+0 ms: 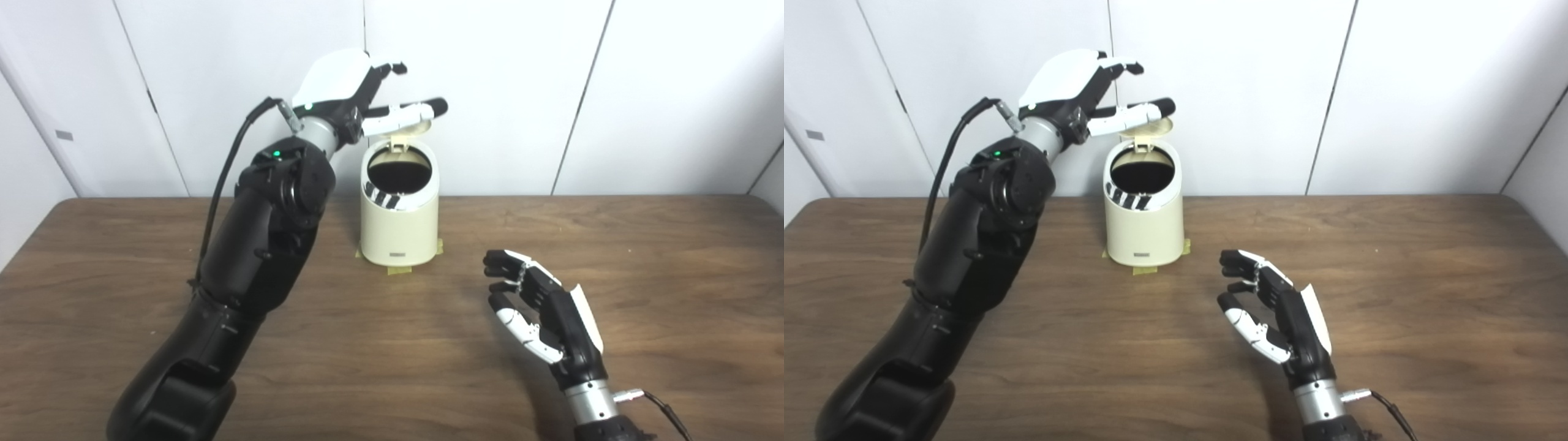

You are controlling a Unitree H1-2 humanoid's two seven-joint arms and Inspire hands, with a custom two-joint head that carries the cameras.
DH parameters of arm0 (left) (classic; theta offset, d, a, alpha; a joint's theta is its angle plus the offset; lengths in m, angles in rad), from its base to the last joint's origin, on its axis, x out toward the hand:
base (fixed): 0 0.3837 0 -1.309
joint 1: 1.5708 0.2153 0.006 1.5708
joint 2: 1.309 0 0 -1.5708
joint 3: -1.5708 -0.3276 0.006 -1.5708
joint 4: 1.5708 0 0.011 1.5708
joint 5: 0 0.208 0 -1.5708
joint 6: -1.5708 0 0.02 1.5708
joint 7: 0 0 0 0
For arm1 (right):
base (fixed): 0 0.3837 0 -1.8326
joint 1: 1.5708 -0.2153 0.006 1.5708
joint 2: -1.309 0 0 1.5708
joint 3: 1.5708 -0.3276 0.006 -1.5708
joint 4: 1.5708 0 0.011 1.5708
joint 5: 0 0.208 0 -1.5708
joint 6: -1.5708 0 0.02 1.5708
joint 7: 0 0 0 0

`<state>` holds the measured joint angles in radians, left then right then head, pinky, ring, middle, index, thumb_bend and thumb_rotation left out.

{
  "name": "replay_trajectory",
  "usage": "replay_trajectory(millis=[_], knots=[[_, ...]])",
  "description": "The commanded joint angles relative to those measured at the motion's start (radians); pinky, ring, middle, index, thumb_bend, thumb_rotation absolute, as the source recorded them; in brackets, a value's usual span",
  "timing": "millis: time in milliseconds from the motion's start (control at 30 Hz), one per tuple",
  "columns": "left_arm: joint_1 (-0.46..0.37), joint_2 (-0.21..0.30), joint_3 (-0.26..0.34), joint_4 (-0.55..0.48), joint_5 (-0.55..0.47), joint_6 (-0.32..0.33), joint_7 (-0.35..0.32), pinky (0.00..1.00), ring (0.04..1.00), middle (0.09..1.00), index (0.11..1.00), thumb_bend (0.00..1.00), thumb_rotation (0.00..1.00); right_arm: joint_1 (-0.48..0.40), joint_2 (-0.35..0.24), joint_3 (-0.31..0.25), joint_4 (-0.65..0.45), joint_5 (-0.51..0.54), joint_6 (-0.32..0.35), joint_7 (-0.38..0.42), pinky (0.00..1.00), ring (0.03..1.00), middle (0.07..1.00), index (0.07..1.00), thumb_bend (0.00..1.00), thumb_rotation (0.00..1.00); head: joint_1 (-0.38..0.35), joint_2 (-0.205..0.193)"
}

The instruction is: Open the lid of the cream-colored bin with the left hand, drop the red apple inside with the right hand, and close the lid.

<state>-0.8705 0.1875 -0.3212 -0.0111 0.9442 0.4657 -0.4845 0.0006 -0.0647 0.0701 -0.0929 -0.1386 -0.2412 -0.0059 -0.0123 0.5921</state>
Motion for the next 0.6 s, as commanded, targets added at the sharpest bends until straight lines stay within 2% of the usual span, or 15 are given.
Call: replay_trajectory(millis=[0, 267, 567], knots=[[-0.042, 0.012, 0.007, -0.012, 0.008, -0.003, 0.026, 1.0, 1.0, 0.936, 0.886, 0.86, 1.0, -0.03, 0.006, -0.007, -0.018, 0.01, -0.019, -0.003, 0.64, 0.74, 0.757, 0.737, 0.24, 0.51, -0.001, 0.0], [-0.035, 0.019, -0.013, -0.002, 0.034, -0.007, 0.037, 1.0, 1.0, 0.965, 0.935, 0.87, 1.0, -0.036, 0.0, -0.001, 0.006, 0.014, -0.047, 0.006, 0.63, 0.721, 0.747, 0.736, 0.24, 0.53, -0.001, -0.002], [-0.021, 0.023, -0.047, 0.003, 0.058, -0.012, 0.036, 1.0, 1.0, 0.968, 0.934, 0.91, 1.0, -0.031, 0.003, 0.009, -0.003, 0.02, -0.036, 0.015, 0.62, 0.719, 0.748, 0.737, 0.24, 0.51, -0.009, -0.007]])
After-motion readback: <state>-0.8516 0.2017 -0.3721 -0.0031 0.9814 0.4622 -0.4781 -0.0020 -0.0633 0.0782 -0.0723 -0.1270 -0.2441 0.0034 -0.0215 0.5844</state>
